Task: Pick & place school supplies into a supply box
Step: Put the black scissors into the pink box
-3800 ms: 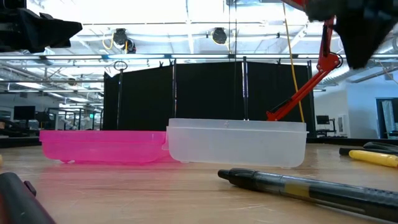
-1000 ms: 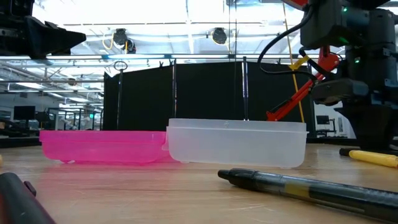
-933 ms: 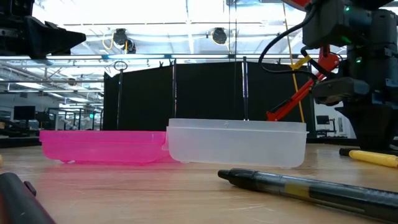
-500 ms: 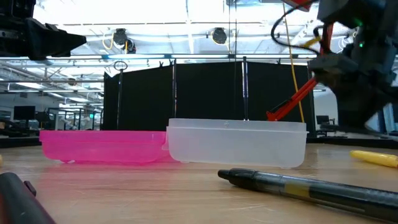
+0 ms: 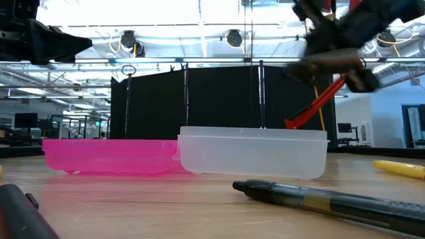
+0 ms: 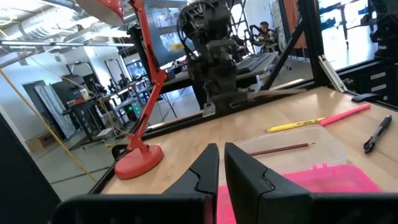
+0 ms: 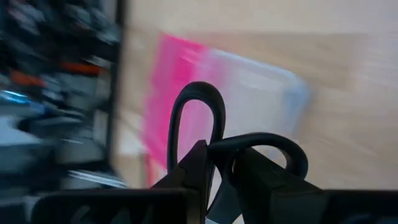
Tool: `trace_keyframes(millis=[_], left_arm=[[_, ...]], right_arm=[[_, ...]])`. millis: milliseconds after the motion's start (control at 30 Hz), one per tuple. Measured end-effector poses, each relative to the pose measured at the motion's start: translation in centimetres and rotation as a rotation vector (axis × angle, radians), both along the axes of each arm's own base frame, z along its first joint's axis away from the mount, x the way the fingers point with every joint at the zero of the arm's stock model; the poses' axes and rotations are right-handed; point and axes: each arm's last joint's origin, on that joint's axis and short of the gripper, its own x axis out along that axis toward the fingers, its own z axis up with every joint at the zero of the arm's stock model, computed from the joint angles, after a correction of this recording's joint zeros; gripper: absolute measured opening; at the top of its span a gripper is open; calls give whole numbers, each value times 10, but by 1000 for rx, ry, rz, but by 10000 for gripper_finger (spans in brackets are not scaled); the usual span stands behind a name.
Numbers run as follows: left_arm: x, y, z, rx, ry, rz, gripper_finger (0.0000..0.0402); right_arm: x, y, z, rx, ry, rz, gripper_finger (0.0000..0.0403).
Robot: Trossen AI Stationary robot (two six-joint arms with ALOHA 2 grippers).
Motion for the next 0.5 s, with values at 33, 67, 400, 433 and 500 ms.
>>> trace_keyframes(millis=[33,67,400,433,500], left_arm=[[0,0,0,0,0,0,35],[0,0,0,-6,0,-1,35],[0,3,0,-75,-1,92,35],[0,3,0,-76,-1,99,35],[0,4,0,-78,-1,119,35]], right_arm=[[4,-3,1,-9,-30,-15,46],[8,-5,1,-20,-48,-21,46],[73,-18,-19,60,72,-16,32],[82,-18,-18,73,106,-2,29],[98,-17,-15,89,188,16,29]])
